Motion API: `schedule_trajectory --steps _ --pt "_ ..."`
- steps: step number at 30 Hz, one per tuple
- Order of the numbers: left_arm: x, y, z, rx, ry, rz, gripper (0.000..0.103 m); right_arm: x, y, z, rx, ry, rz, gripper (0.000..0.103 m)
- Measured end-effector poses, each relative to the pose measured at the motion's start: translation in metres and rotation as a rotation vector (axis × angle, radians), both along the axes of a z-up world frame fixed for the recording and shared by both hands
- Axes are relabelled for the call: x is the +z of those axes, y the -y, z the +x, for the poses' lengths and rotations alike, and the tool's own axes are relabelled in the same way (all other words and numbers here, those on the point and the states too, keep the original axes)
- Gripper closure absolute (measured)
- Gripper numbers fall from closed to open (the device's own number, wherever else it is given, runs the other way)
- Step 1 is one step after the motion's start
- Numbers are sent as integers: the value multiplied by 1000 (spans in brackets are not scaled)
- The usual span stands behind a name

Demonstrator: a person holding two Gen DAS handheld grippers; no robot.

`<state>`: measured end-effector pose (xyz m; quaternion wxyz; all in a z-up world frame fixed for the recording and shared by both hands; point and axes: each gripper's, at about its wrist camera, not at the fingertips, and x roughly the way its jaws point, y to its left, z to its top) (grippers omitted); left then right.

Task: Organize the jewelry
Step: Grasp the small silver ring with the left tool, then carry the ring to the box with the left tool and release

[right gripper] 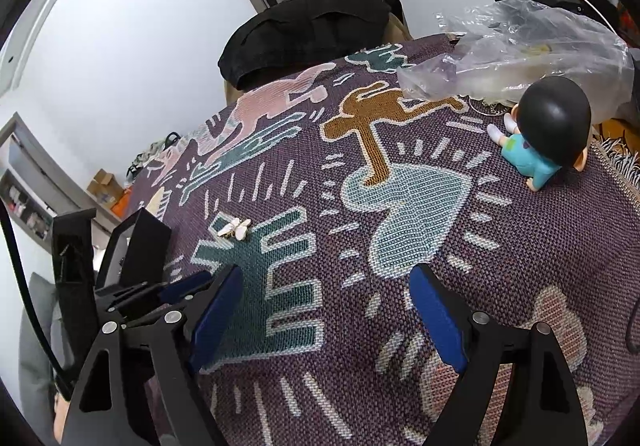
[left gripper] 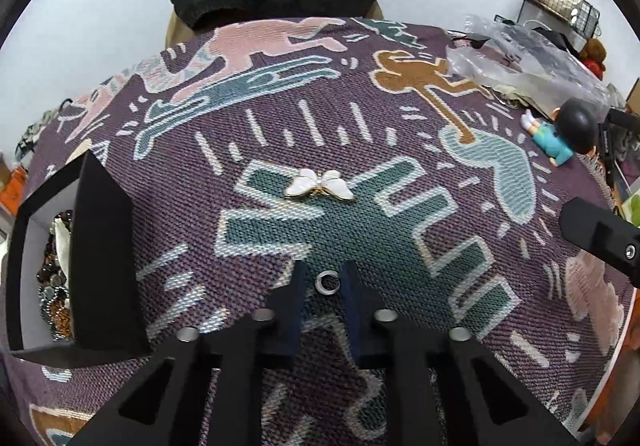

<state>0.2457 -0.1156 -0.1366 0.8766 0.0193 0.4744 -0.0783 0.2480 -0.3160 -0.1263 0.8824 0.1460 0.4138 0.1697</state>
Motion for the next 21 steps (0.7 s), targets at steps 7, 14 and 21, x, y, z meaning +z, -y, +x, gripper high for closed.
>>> schedule_trajectory --steps 7,14,21 --pt "10 -14 -1 21 20 -36 91 3 -22 11 32 -9 -15 20" --pt "40 -38 -9 58 83 -42 91 7 -54 17 85 2 -75 20" --pt "60 -70 -15 111 127 -66 91 12 -74 25 126 12 -119 20"
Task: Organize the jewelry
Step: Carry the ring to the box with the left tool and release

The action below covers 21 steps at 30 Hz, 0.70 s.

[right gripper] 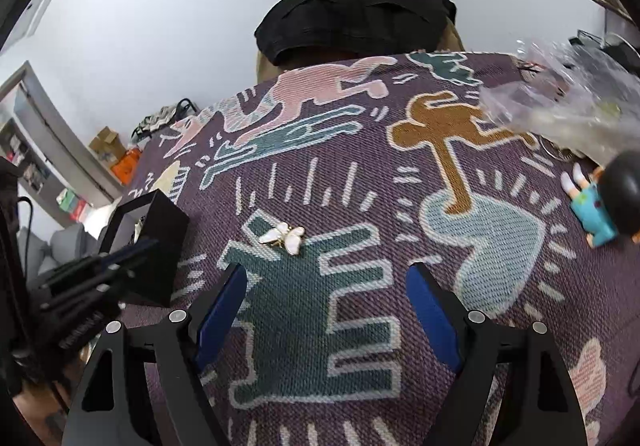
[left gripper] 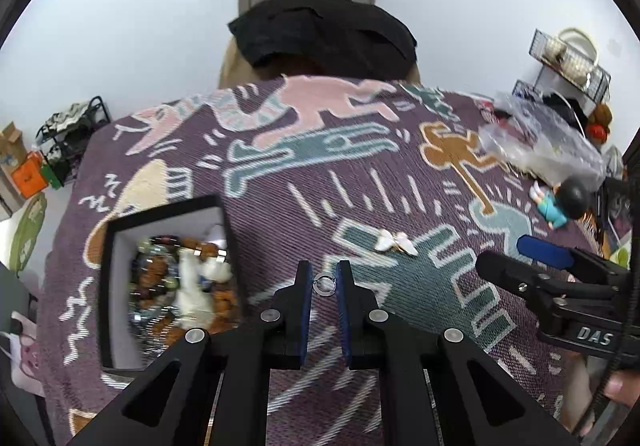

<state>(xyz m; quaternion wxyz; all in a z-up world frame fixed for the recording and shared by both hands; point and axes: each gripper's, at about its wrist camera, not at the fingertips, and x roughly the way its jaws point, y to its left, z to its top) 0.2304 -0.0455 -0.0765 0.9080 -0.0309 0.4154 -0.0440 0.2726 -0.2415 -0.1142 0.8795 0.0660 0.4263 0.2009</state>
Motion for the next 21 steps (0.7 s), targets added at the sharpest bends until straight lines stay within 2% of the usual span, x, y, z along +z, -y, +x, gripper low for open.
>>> schedule_trajectory --steps 4,10,21 --pt "9 -16 -4 24 19 -5 91 0 -8 7 19 -7 -16 21" --pt "17 -41 -11 58 42 -31 91 -8 -24 23 50 -50 -41 27" --pt "11 -68 -15 100 41 -46 91 -18 -68 44 60 -68 -141 27"
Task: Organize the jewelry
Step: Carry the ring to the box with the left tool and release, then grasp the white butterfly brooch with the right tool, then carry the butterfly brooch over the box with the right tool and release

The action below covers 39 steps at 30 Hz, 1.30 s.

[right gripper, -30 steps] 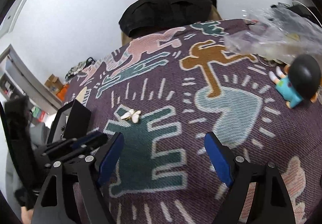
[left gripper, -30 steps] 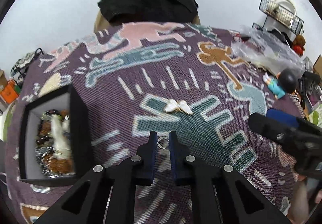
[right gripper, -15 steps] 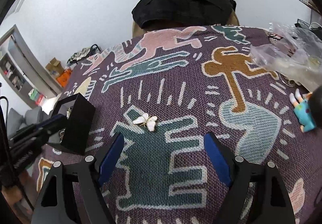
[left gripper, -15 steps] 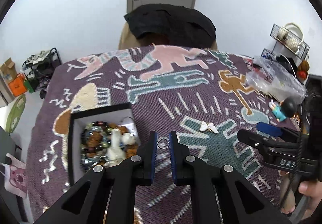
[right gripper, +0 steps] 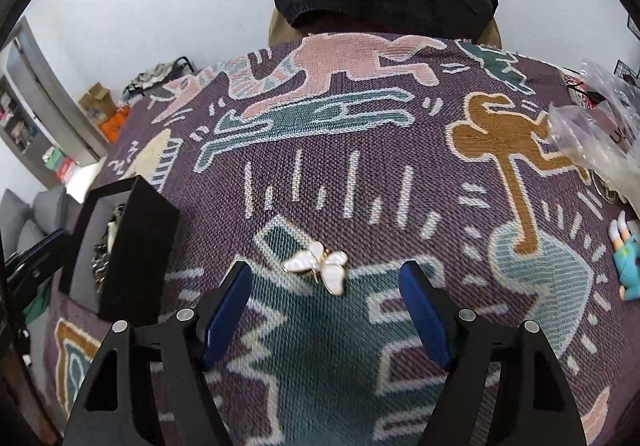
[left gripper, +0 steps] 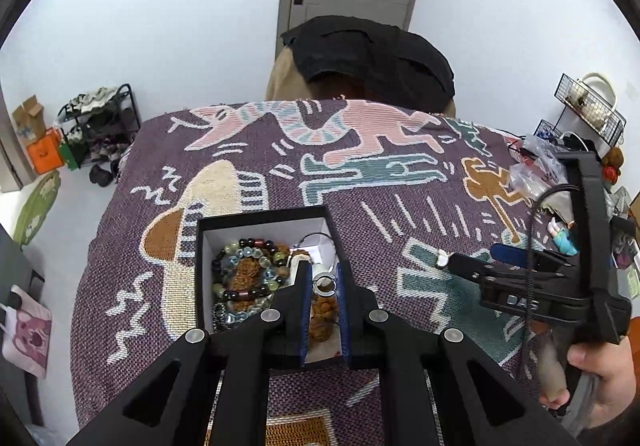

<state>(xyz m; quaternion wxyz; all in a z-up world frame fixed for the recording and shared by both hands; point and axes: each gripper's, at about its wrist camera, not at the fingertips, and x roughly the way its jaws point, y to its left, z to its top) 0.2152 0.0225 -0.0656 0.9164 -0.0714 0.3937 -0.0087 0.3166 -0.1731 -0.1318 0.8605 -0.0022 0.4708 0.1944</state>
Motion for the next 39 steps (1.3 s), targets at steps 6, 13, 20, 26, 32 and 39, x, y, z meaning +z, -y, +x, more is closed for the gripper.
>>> schedule_trajectory --steps 6,13,20,26,32,39 --pt "-6 -5 2 6 -8 -9 91 -13 -19 6 -37 -16 -78 40" --pt "-8 -3 2 1 -16 -4 91 -19 -27 1 -99 12 -154 62" --pt "-6 -9 -1 8 -8 -2 90 -14 -17 -5 -77 10 -111 63" --pt "-10 -13 -2 10 -20 -4 90 12 -12 -17 -59 60 -42 63" --pt "-8 -24 -4 15 -25 -40 86 39 -22 -32 -12 114 -1 63" --pt "4 -45 -22 75 52 -31 30 61 -52 -56 86 156 49 63"
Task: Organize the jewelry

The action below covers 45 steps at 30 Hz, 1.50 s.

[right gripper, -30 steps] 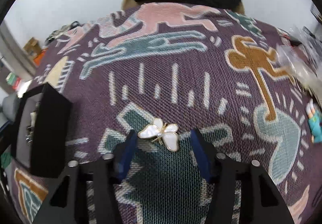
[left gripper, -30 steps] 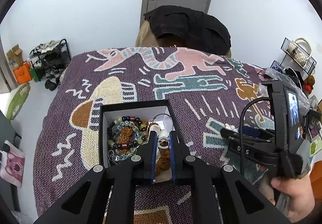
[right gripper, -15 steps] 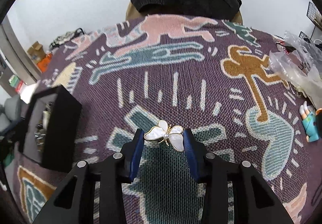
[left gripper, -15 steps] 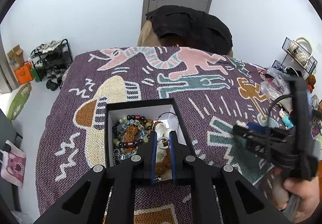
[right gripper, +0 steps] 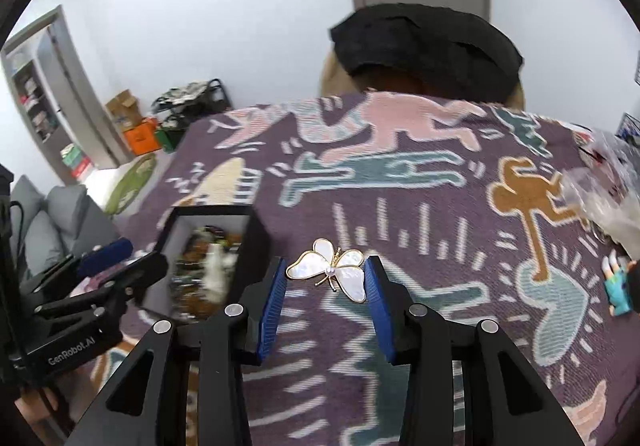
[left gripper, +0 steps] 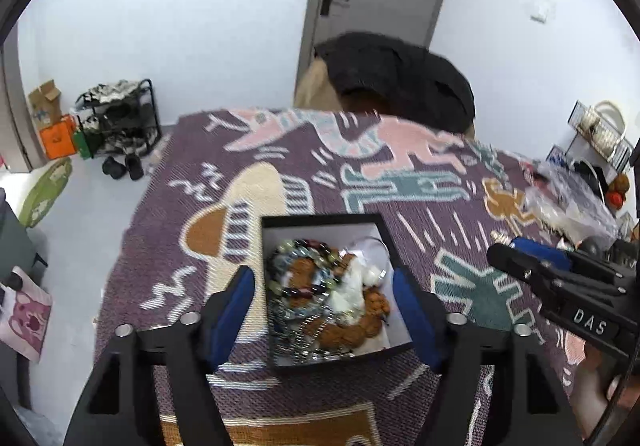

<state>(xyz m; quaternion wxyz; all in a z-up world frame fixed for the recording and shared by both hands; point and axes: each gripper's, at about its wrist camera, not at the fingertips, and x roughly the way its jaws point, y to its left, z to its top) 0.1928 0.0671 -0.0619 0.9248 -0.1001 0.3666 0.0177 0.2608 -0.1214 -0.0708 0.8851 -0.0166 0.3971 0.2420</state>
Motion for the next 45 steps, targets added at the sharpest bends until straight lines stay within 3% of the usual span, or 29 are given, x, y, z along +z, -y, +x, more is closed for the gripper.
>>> schedule_trajectory --steps 20,25,28,30,33,36,45 --pt "-6 -50 -23 97 1 -43 30 9 -60 -15 161 -16 83 62" --pt "-1 -47 -27 88 17 -37 30 8 -51 -23 160 -2 85 31" --pt "4 -43 -31 80 33 -40 26 10 -38 -30 142 20 78 31" --pt "10 -40 -36 78 51 -32 16 13 -27 -35 131 28 89 31" --pt "19 -32 -41 69 81 -20 10 18 -12 -42 111 47 96 29" --pt "28 -23 -46 48 103 -5 5 24 6 -48 81 68 109 18" --pt "49 2 -64 12 165 16 1 36 53 -60 -49 107 126 5"
